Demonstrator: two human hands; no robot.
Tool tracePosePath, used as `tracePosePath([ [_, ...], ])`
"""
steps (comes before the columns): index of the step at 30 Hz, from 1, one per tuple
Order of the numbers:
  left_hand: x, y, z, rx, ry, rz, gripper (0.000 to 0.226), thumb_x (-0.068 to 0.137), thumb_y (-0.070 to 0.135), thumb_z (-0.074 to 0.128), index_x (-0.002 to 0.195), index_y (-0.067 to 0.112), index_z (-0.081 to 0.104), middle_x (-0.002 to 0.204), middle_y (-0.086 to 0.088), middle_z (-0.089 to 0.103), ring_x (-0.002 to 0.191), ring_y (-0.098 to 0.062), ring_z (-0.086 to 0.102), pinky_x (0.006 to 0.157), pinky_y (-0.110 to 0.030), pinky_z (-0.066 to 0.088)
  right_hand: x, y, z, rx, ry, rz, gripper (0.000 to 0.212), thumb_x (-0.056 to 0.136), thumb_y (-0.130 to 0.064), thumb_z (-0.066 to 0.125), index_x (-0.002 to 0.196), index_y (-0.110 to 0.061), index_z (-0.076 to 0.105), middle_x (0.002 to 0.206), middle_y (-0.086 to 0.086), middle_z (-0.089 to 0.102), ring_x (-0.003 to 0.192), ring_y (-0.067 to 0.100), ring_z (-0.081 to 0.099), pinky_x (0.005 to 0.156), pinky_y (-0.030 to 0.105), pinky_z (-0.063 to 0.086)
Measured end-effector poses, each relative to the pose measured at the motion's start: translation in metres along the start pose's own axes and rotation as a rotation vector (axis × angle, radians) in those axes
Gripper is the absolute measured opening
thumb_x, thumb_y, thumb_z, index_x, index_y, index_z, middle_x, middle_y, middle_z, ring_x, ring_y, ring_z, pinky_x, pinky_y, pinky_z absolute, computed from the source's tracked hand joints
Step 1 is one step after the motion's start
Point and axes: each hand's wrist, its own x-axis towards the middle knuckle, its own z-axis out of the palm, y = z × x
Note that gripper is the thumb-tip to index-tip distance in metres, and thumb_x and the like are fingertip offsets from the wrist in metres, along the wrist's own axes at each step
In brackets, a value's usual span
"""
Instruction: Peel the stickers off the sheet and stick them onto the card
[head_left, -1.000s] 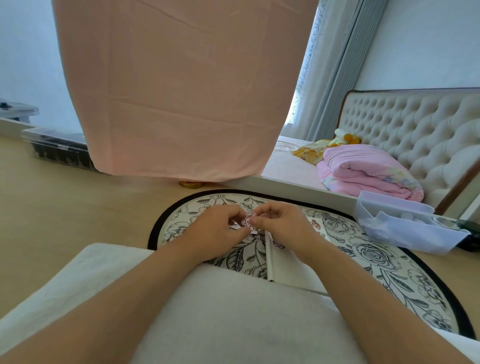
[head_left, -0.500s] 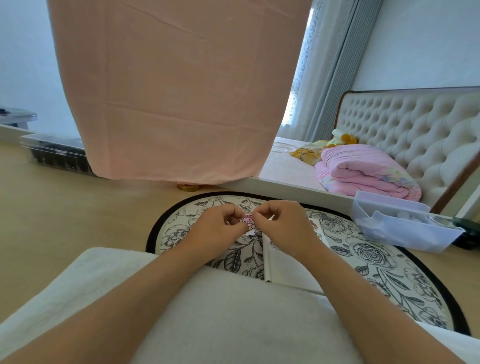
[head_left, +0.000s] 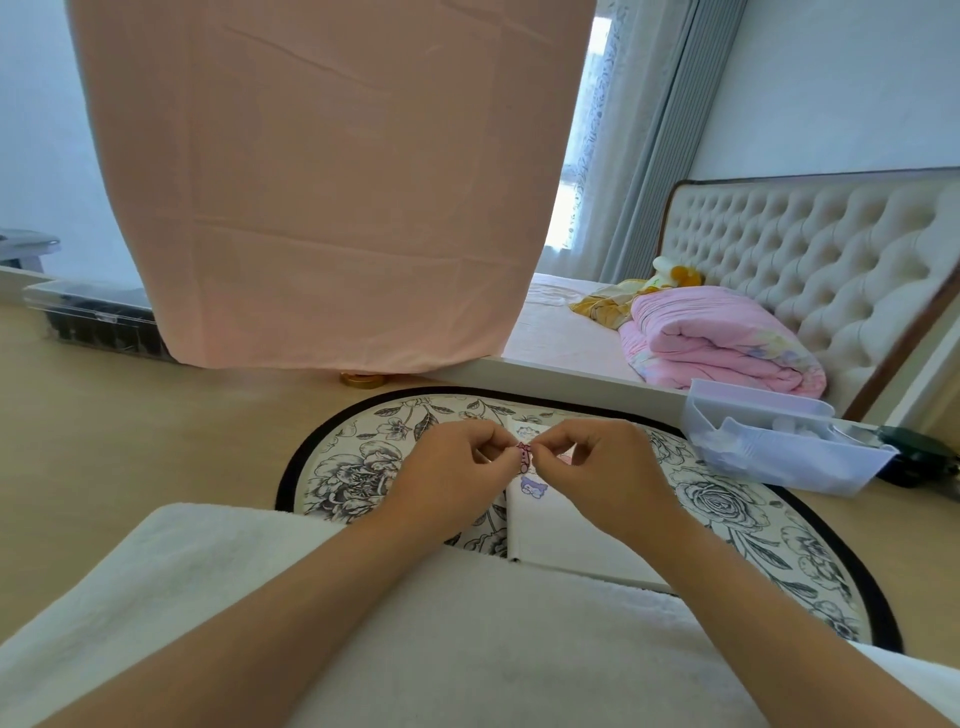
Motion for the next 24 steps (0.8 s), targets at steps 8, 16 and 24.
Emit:
tracePosePath([
  [8, 0.018, 0.032, 0.027, 0.058, -0.022, 0.048, 0.010, 0.087, 0.029, 0.069, 0.080, 0.029, 0.077, 0.069, 0.014, 0.073, 0.067, -0.004, 0.068, 0.068, -0.033, 0.059, -0.006, 0.018, -0.024, -0.228, 0.243, -0.121, 0.006, 0.082, -0.030, 0.078, 0.075, -0.030, 0.076, 0.068, -0.020, 0.068, 0.058, 0.000, 0.059, 0.055, 0.018, 0.046],
  [16, 0.028, 0.027, 0.054, 0.063, 0.022, 0.096, 0.013, 0.086, 0.027, 0.066, 0.076, 0.030, 0.073, 0.067, 0.018, 0.068, 0.064, -0.001, 0.063, 0.064, -0.029, 0.055, -0.003, 0.035, -0.033, -0.272, 0.236, -0.161, 0.011, 0.082, -0.031, 0.071, 0.072, -0.028, 0.072, 0.071, -0.017, 0.069, 0.058, 0.002, 0.059, 0.054, 0.022, 0.048],
  [24, 0.023, 0.012, 0.054, -0.026, 0.001, 0.088, 0.016, 0.087, 0.015, 0.067, 0.077, 0.023, 0.076, 0.065, 0.016, 0.069, 0.058, 0.002, 0.058, 0.056, -0.010, 0.040, -0.002, 0.039, -0.025, -0.254, 0.189, -0.182, 0.015, 0.081, -0.036, 0.066, 0.070, -0.029, 0.073, 0.067, -0.019, 0.068, 0.060, -0.001, 0.059, 0.055, 0.021, 0.047],
])
